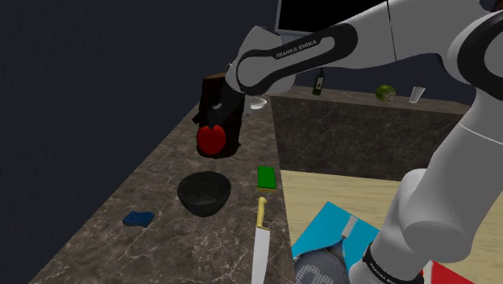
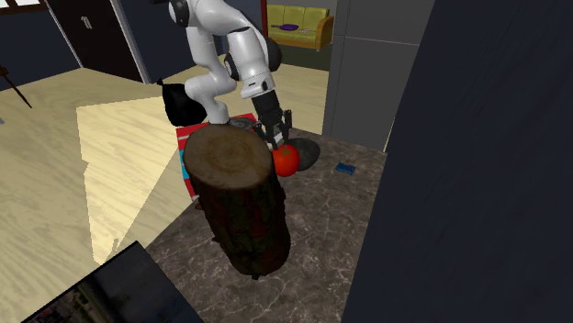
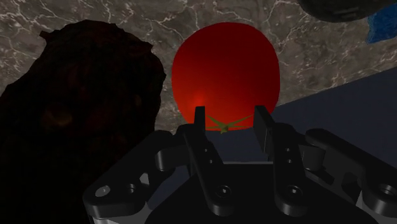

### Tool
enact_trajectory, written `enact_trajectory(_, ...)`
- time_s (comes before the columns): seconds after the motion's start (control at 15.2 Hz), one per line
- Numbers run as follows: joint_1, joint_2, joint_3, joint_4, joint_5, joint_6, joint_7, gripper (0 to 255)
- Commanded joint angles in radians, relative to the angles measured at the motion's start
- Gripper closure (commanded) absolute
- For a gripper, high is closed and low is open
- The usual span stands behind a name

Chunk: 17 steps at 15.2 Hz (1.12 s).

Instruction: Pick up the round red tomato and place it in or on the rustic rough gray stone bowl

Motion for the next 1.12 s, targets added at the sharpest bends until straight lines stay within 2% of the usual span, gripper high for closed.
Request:
enact_trajectory(0.0,-0.001,-0.010,-0.001,0.015,-0.004,-0.025,0.004,255)
enact_trajectory(0.46,-0.004,-0.031,-0.001,0.081,-0.016,-0.111,0.019,255)
enact_trajectory(1.06,0.042,-0.242,0.114,-0.034,-0.072,-0.193,0.223,255)
